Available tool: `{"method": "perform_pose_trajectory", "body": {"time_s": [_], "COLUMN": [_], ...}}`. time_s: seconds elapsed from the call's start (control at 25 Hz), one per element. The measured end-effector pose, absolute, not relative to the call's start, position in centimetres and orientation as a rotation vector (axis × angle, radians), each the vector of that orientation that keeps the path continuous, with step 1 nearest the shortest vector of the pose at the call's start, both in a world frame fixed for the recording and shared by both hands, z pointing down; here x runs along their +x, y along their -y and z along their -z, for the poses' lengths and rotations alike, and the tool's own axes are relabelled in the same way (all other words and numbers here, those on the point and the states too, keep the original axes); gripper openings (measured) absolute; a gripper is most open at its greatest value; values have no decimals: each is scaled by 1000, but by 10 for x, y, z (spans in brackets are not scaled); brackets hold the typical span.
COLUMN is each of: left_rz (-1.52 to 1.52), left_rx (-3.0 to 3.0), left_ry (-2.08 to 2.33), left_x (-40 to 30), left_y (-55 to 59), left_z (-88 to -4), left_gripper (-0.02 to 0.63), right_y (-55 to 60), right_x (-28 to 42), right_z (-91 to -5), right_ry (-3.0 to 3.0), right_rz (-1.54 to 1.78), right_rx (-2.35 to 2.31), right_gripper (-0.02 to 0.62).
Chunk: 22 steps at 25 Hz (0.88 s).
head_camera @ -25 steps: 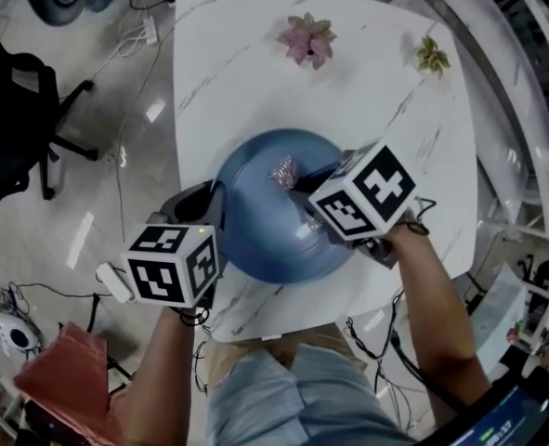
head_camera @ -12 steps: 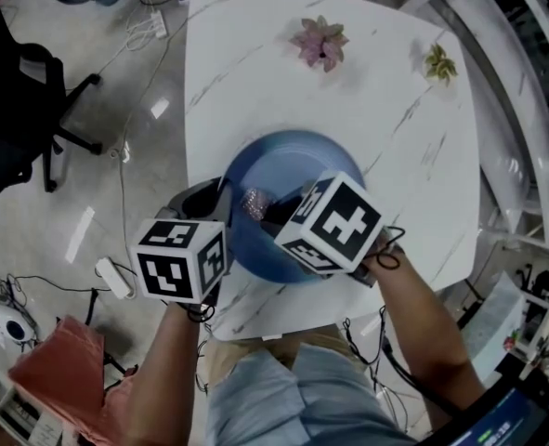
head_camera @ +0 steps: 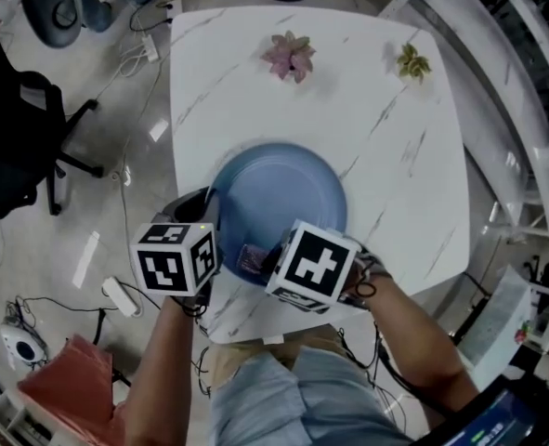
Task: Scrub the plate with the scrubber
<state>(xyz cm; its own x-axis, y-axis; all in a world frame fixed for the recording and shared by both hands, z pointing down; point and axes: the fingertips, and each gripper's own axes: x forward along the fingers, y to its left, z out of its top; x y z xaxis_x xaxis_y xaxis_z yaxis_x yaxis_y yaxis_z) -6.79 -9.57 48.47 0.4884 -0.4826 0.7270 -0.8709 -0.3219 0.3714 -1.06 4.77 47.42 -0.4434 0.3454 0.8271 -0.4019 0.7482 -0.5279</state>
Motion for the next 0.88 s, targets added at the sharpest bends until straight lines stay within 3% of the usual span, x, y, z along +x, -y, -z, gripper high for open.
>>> {"method": "perform_pose_trajectory", "body": {"time_s": [0.04,0.16,0.32,0.72,0.88], "left_rz": [-682,-739,-683,32,282], "left_rx": [1973,1971,1997,2548,2651], "left_ry": [1114,1130,1265,1688,1837], "left_x": [-68,-79,-113,-80,-62], "left_y": [93,77,57,68,58], "left_z": [-485,-475,-422,-75,-7], "left_gripper": [29,140,162,46,14], "right_y": [-53,-64,-43,43,51], "right_x": [-7,7,29,40,54], "right_z": [-468,-440,-377,-83,-32], "right_ry": [1843,1887,2088,2849,2904], "right_rz": [-848,-864,-880,-251,71], "right_rx": [23,10,143,802,1182], "right_gripper": [40,40,43,52,55]}}
